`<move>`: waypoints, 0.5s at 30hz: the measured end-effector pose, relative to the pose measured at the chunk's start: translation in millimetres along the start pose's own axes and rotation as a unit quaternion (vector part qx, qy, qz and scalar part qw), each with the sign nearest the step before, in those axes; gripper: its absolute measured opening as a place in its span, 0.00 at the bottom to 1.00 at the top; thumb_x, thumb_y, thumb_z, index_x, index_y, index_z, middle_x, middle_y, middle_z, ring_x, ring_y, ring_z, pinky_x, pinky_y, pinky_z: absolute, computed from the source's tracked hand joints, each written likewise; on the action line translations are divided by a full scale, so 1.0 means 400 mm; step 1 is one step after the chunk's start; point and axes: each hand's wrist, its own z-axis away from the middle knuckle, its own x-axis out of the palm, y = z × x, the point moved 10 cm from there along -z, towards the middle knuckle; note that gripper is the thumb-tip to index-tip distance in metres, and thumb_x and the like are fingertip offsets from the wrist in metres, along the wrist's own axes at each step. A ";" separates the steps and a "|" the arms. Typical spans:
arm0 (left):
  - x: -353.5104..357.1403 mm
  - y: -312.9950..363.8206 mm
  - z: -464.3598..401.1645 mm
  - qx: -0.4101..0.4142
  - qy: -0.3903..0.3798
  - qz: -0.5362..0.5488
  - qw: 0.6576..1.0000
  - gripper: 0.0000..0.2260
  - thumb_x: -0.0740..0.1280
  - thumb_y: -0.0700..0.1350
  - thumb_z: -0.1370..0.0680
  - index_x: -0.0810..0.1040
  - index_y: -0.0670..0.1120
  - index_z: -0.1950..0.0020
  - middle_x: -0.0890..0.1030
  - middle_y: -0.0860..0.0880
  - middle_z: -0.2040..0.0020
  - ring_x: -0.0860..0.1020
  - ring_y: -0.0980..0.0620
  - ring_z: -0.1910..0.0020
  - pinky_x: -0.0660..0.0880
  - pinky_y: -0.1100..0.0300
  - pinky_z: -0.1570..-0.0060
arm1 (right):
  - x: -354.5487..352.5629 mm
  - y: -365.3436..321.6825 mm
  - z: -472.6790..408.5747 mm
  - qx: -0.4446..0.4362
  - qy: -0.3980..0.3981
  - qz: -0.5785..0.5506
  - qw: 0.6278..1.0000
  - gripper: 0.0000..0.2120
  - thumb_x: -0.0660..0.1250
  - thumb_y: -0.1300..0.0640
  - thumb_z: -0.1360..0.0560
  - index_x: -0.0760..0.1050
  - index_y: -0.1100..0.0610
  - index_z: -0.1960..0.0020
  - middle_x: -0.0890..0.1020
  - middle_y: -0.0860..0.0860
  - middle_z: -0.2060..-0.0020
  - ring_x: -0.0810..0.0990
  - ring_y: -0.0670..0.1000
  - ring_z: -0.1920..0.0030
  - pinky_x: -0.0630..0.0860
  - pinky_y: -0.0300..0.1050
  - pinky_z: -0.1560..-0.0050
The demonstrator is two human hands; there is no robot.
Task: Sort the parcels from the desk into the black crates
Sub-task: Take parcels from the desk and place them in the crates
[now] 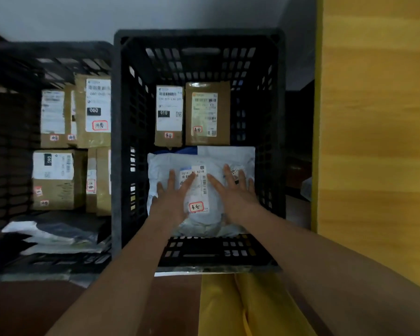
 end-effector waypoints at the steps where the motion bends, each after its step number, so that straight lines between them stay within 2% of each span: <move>1: -0.021 0.006 0.025 0.007 0.009 -0.010 1.000 0.47 0.70 0.44 0.23 0.36 0.64 0.23 0.30 0.47 0.22 0.42 0.33 0.23 0.58 0.37 0.27 | -0.026 -0.001 0.027 0.002 0.014 -0.008 1.000 0.57 0.74 0.58 0.27 0.28 0.38 0.24 0.25 0.54 0.26 0.31 0.65 0.24 0.37 0.65 0.25; 5: -0.128 0.036 0.126 0.030 0.055 -0.055 0.996 0.49 0.72 0.49 0.24 0.33 0.62 0.24 0.31 0.46 0.22 0.43 0.33 0.23 0.59 0.38 0.27 | -0.138 -0.019 0.149 -0.007 0.093 -0.014 0.996 0.57 0.74 0.57 0.27 0.28 0.39 0.24 0.26 0.54 0.25 0.31 0.64 0.24 0.39 0.65 0.24; 7: -0.198 0.062 0.178 0.033 0.083 -0.071 0.994 0.49 0.72 0.51 0.24 0.32 0.62 0.24 0.31 0.46 0.22 0.42 0.33 0.23 0.56 0.38 0.27 | -0.206 -0.032 0.219 -0.013 0.152 -0.015 0.988 0.58 0.75 0.56 0.27 0.29 0.39 0.24 0.26 0.53 0.25 0.31 0.63 0.24 0.39 0.65 0.25; 11: -0.352 0.132 0.271 0.039 0.136 -0.095 0.985 0.49 0.72 0.53 0.24 0.32 0.62 0.23 0.29 0.48 0.23 0.37 0.34 0.23 0.49 0.36 0.26 | -0.349 -0.034 0.361 -0.006 0.275 -0.003 0.961 0.55 0.73 0.50 0.25 0.27 0.38 0.25 0.29 0.53 0.24 0.31 0.61 0.23 0.40 0.66 0.24; 15: -0.507 0.230 0.342 0.066 0.194 -0.100 0.974 0.50 0.72 0.53 0.25 0.31 0.64 0.25 0.28 0.50 0.23 0.36 0.35 0.23 0.48 0.36 0.25 | -0.466 0.014 0.499 0.028 0.369 -0.004 0.929 0.51 0.69 0.53 0.23 0.28 0.41 0.23 0.30 0.54 0.23 0.32 0.62 0.23 0.43 0.66 0.24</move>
